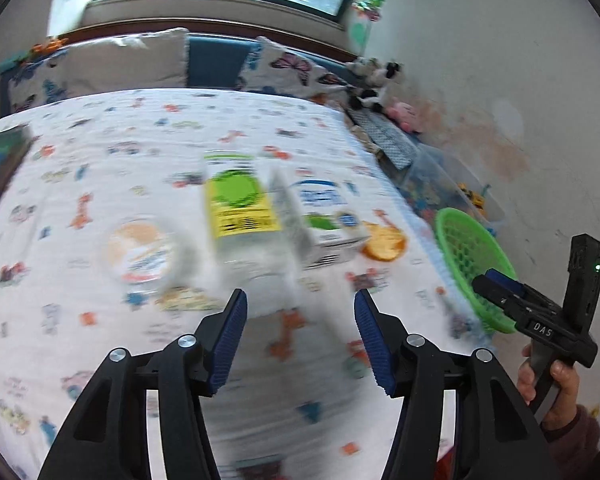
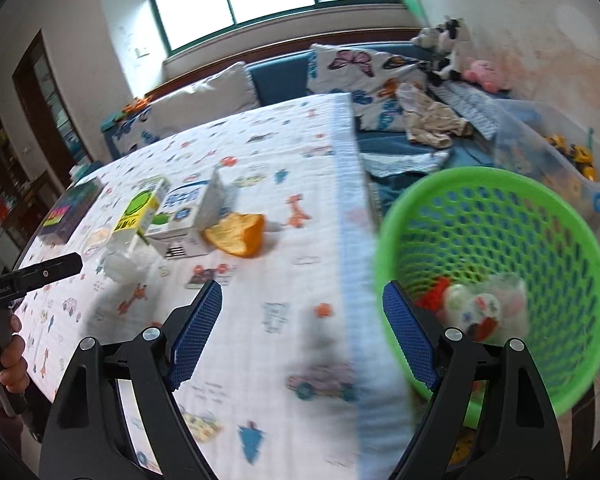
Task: Collect trash
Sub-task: 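Grasp the orange peel with the right tool while the left grasps the dessert cup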
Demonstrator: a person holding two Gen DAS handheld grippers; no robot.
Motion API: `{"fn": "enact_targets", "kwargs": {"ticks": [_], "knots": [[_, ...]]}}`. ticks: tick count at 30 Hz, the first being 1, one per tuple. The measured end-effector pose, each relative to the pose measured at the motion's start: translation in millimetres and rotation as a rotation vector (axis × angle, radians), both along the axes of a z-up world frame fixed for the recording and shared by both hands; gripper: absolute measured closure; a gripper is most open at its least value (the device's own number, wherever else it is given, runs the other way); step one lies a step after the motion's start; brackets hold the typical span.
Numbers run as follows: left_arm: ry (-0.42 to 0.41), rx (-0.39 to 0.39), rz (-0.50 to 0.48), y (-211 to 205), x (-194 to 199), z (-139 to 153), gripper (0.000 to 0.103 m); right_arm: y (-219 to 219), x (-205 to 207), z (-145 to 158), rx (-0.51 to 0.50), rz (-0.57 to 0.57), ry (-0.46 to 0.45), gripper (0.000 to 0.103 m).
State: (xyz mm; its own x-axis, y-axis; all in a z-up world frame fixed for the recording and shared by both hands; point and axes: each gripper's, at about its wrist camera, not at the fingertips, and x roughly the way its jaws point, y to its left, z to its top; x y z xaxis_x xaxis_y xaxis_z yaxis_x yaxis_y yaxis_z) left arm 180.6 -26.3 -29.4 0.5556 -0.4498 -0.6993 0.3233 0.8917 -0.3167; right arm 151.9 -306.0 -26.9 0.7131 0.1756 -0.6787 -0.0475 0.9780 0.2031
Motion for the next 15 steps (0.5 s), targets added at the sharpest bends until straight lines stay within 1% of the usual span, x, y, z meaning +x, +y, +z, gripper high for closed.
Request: {"fn": "enact_targets", "kwargs": {"ticks": [5, 11, 13, 15], "knots": [[0.013, -0.002, 0.067, 34.1, -0.4, -6.9, 0.049, 24.5, 21.9, -6.9, -0.012, 0.052, 0.015, 0.021], [0.025, 0.006, 0.126, 62.5, 4.2, -13.4, 0.049, 45.5, 50.0, -21.8, -0.07, 0.087, 0.052, 0.021], [0.03, 0.011, 0.138, 68.5, 6.4, -15.2, 0.048, 48.1, 57.6, -26.2, -0.08, 0.088, 0.066, 0.023], [0.03, 0.019, 0.154, 74.8, 9.2, -16.5, 0.047, 51.2, 65.0, -30.7, -0.092, 0.096, 0.078, 0.027]]}}
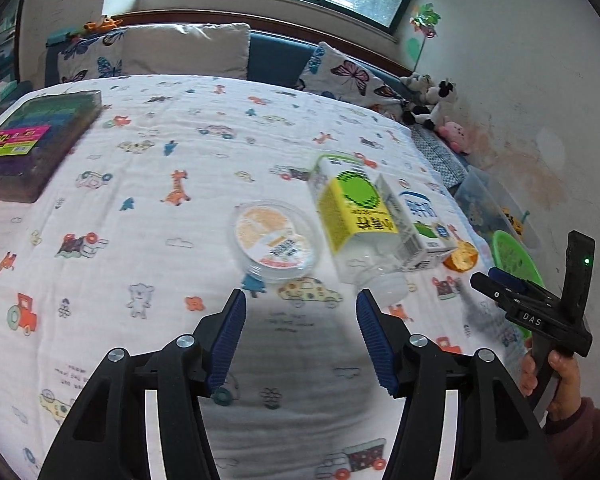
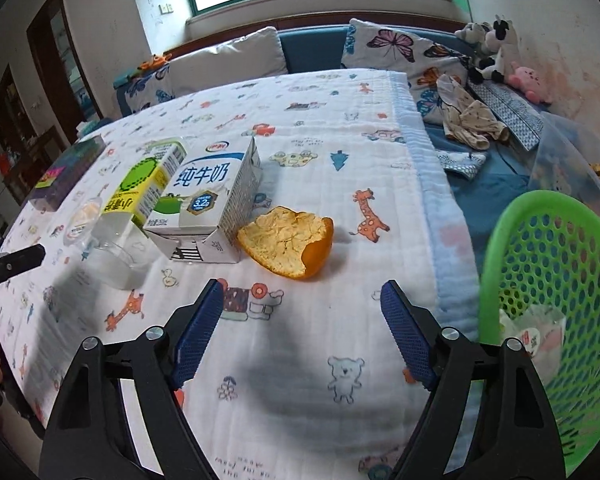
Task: Collect trash
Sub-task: 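Grasp the orange peel with the right tool while the left grasps the dessert cup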
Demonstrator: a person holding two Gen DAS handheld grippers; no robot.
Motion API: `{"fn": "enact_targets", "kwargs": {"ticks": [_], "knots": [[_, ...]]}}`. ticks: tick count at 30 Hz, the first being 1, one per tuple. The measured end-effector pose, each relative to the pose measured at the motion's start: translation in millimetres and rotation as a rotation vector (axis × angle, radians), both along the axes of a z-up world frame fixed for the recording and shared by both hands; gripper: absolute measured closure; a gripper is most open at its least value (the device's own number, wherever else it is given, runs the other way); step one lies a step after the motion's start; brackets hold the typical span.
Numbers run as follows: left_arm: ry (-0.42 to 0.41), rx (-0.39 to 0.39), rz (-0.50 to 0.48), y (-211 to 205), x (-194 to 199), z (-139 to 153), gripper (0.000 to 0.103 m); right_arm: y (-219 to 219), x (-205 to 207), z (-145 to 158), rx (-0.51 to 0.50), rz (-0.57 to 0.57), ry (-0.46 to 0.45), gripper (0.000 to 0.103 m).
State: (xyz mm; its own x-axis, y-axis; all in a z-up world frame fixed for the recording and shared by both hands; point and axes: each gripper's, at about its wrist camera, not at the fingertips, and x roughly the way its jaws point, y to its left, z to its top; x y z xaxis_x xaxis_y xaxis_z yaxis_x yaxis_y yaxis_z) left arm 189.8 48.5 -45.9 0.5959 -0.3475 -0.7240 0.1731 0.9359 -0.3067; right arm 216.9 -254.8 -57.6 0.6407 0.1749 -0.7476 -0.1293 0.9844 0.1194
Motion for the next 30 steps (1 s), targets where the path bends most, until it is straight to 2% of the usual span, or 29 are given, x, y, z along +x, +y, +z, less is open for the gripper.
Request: {"fn": "enact_targets", "kwargs": {"ticks": [6, 13, 15, 17, 18, 26, 30], "knots": [[0.003, 0.033, 0.013, 8.4, 11.2, -3.6, 0.044, 10.1, 15.2, -8.2, -0.057, 0.025, 0.015, 0.034], [0.006, 0.094, 0.007, 6.7, 26.3, -8.4, 0.033, 14.1, 27.8, -15.9, -0.097, 0.018, 0.018, 0.037], [0.004, 0.116, 0.004, 4.9, 30.6, -9.6, 0.032, 14.7, 28.8, -15.1, -0.096, 0.017, 0.014, 0.041], [0.006, 0.139, -0.003, 2.7, 35.6, -11.9, 0.022, 15.6, 29.3, -14.5, -0.094, 0.019, 0.011, 0.046], [0.006, 0.157, 0.001, 1.7, 38.2, -13.1, 0.021, 16.0, 29.6, -13.9, -0.097, 0.016, 0.01, 0.049], [-0.003, 0.249, -0.059, -14.0, 53.7, -21.1, 0.019, 10.2, 24.5, -7.2, -0.059, -0.004, -0.002, 0.058], [0.012, 0.256, -0.081, -18.2, 60.0, -27.1, 0.016, 4.2, 18.4, -2.9, -0.041, -0.013, -0.008, 0.058]]}}
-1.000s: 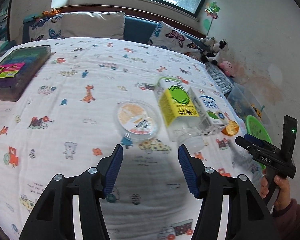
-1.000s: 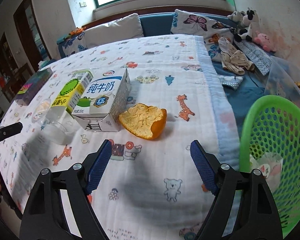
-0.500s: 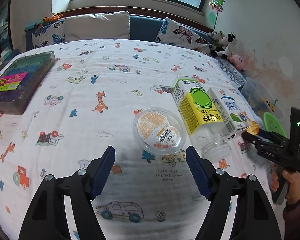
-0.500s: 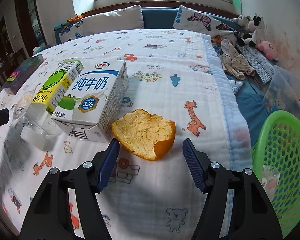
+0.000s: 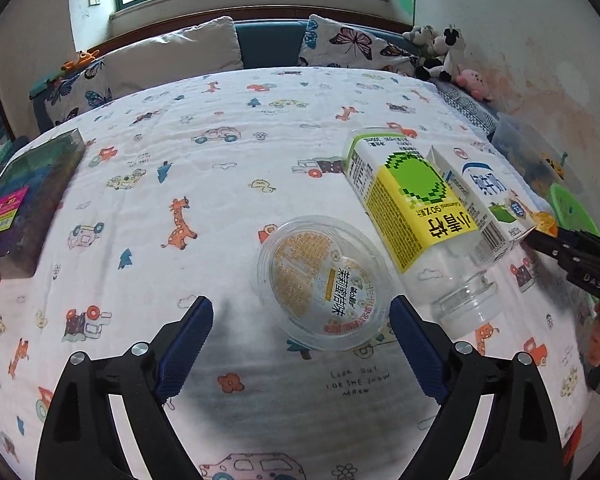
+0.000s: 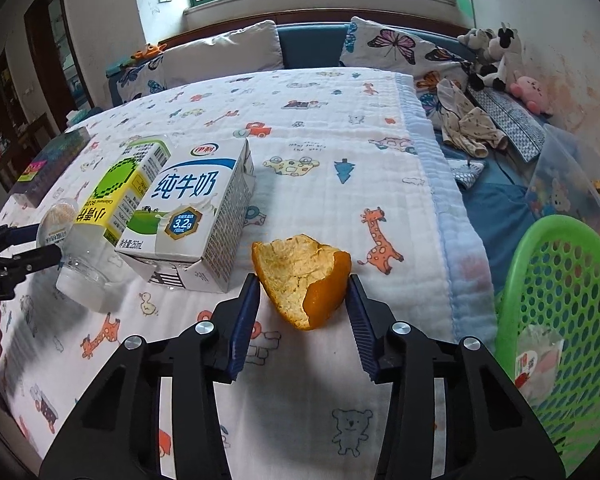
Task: Collect trash
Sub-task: 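Grasp the orange peel with the right tool while the left grasps the dessert cup, then drop the orange peel into the basket with the right tool while the left drops the dessert cup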
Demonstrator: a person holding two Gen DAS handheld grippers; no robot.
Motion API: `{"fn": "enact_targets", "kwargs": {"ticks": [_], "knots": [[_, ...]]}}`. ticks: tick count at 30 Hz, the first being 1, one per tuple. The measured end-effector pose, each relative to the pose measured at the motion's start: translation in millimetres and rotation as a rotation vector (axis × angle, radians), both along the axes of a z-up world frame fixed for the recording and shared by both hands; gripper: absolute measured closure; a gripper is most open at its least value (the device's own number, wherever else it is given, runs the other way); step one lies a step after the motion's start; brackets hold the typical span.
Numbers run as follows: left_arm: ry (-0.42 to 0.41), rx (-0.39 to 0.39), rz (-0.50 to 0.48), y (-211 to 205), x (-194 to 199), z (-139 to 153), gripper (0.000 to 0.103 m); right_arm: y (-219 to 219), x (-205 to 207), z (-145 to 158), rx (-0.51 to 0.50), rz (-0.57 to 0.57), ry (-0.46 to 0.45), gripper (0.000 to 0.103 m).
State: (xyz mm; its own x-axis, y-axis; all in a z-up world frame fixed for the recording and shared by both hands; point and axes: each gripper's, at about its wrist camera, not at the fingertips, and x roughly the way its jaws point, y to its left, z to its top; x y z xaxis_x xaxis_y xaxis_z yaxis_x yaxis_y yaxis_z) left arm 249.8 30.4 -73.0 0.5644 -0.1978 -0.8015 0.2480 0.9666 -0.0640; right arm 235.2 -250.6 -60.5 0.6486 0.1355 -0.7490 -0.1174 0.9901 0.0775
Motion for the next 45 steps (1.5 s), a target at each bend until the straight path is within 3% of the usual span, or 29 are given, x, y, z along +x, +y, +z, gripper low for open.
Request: {"fn": "enact_targets", "kwargs": {"ticks": [15, 20, 26, 37, 45], "knots": [[-0.032, 0.027, -0.026, -7.2, 5.5, -0.1, 0.014, -2.1, -15.5, 2.6, 0.033, -0.008, 0.003, 0.059], [-0.002, 0.005, -0.015, -2.2, 12.1, -6.3, 0.034, -0.8, -21.4, 5.6, 0.04, -0.002, -0.001, 0.059], [-0.009, -0.022, -0.007, 2.3, 3.8, -3.3, 0.048, -2.8, -30.6, 10.9, 0.052, -0.007, -0.01, 0.059], [-0.085, -0.097, -0.02, 4.1, -35.1, 32.6, 0.048, -18.1, -59.6, 28.1, 0.069, -0.035, -0.055, 0.059], [-0.123, -0.154, -0.138, -39.8, -52.7, 64.0, 0.048, -69.9, -86.9, 33.7, 0.045, -0.153, -0.066, 0.059]]}}
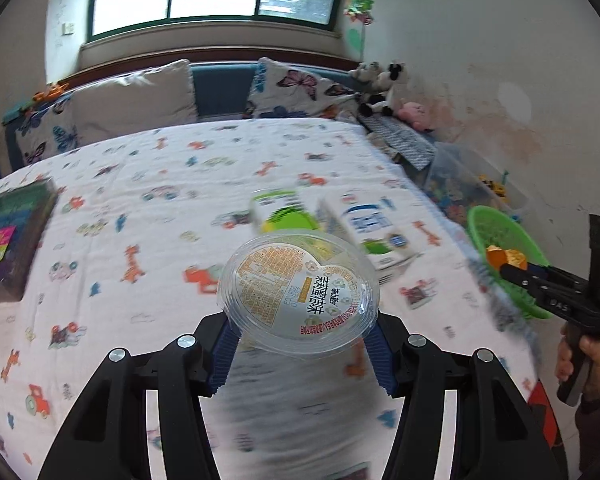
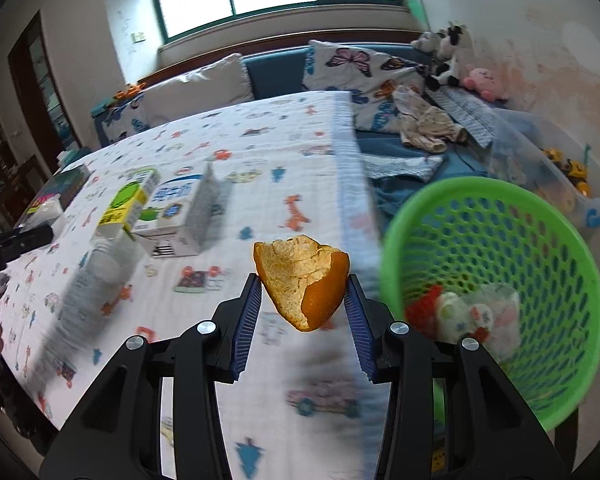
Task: Collect trash
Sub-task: 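Drop the orange peel into the basket with the right tool while the left drops the dessert cup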
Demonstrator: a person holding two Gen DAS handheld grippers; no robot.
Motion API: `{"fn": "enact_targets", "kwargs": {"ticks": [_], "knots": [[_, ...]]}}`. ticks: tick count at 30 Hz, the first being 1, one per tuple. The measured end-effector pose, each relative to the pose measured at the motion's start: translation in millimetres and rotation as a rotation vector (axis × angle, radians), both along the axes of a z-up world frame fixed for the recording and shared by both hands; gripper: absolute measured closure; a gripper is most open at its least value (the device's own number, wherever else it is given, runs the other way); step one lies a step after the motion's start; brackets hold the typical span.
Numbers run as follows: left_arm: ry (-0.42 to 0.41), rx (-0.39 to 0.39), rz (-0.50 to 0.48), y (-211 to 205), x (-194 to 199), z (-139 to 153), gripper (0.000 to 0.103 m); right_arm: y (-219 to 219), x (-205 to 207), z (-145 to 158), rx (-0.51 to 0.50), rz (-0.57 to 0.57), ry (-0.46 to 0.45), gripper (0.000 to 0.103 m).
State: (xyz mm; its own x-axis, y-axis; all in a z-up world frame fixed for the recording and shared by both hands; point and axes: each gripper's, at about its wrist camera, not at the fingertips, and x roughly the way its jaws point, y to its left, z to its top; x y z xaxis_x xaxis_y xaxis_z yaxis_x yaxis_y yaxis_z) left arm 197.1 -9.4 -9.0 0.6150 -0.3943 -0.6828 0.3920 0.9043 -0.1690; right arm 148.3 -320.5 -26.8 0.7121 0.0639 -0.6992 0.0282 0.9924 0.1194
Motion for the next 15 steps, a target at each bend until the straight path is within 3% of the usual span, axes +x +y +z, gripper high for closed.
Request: {"fn": "enact_targets", "kwargs": {"ticks": [10, 15], "knots": [[-0.007, -0.018, -0.191, -105.1, -0.1, 16.0, 0.048, -88.5, -28.7, -6.3, -0.03, -0.188, 0.025, 0.058], [-0.003, -0.021, -0.263, -157.3, 4.3, 20.6, 0.048, -122.2, -37.2, -12.9, -0.041, -0.261, 0.032, 0.041]]}}
